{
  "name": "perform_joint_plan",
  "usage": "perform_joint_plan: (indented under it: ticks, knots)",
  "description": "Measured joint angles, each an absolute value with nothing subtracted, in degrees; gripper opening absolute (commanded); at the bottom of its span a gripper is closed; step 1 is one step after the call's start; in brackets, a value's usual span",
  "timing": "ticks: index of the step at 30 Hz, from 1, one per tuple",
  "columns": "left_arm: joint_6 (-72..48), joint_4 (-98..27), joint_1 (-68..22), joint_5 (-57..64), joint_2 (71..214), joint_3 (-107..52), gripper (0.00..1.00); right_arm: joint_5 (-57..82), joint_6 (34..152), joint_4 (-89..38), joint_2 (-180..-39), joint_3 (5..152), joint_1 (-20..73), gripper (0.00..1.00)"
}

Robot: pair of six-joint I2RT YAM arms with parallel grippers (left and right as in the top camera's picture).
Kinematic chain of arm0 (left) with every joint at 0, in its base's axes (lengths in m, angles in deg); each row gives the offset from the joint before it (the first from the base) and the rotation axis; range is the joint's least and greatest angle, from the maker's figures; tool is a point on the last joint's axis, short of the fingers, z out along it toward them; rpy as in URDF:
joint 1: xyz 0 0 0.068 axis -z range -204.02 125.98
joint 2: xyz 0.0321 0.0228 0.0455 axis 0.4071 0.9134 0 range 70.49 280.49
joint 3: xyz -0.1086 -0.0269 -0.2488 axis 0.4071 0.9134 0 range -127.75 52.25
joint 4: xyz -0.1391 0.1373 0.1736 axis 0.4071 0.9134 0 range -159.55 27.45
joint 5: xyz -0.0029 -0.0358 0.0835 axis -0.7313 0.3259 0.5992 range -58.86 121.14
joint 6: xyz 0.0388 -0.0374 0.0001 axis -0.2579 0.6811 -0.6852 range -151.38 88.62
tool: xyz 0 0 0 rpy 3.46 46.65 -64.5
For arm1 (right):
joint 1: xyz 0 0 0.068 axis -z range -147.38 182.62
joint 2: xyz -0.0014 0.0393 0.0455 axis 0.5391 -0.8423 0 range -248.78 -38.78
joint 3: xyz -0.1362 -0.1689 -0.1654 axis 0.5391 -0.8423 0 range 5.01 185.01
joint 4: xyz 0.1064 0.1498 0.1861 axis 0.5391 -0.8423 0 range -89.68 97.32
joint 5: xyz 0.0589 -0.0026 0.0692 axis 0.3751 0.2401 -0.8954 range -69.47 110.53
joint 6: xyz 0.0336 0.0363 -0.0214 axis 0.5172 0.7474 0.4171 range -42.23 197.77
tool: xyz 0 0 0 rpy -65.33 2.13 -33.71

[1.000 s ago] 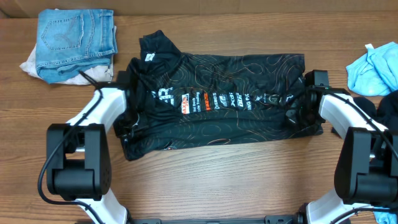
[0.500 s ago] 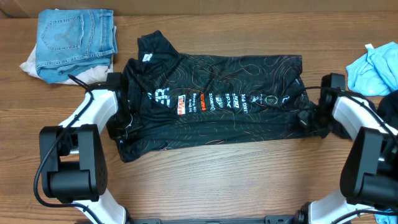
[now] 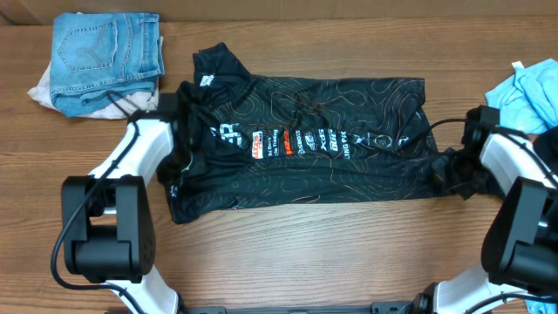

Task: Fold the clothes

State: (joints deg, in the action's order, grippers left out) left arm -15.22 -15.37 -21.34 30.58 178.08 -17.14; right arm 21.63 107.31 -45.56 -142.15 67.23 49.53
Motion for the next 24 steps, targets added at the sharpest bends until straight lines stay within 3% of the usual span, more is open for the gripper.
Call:
perform_joint_plan:
  ticks: [1,2,3,4,6,8,13,18,24]
  knots:
    - [-15.39,-14.76,-20.58,30.72,178.06,-18.38,0.24,21.94,107.55,-47.22,-142.31,68.82,49.74,0.29]
    - [-15.50,-13.93,-19.57,30.85,177.90,-20.02,0.39,22.13,107.52,-48.55,-142.39,70.70,49.83,0.36]
    - [-15.70,-13.49,-18.92,30.98,177.73,-21.05,0.61,22.18,107.66,-49.45,-142.39,72.41,49.88,0.46]
    - [-15.52,-12.86,-17.87,30.96,177.33,-22.64,0.72,21.96,107.11,-50.28,-142.39,74.40,49.88,0.57]
    - [-15.44,-12.10,-16.58,30.96,176.81,-24.52,0.75,20.47,105.47,-50.56,-142.39,77.09,49.88,0.71]
    - [-15.52,-11.90,-15.70,30.96,176.44,-25.79,0.82,18.00,103.94,-50.32,-142.39,78.75,49.88,0.76]
    - [-15.54,-10.72,-15.00,30.98,176.29,-26.23,0.98,14.31,101.65,-51.13,-142.39,78.62,49.83,0.75]
    - [-15.37,-9.89,-15.00,30.96,176.29,-26.23,1.00,12.36,100.64,-49.43,-142.39,75.23,49.83,0.50]
    - [-15.35,-9.71,-15.00,30.96,176.26,-26.23,1.00,10.66,100.42,-44.95,-142.39,70.40,49.83,0.48]
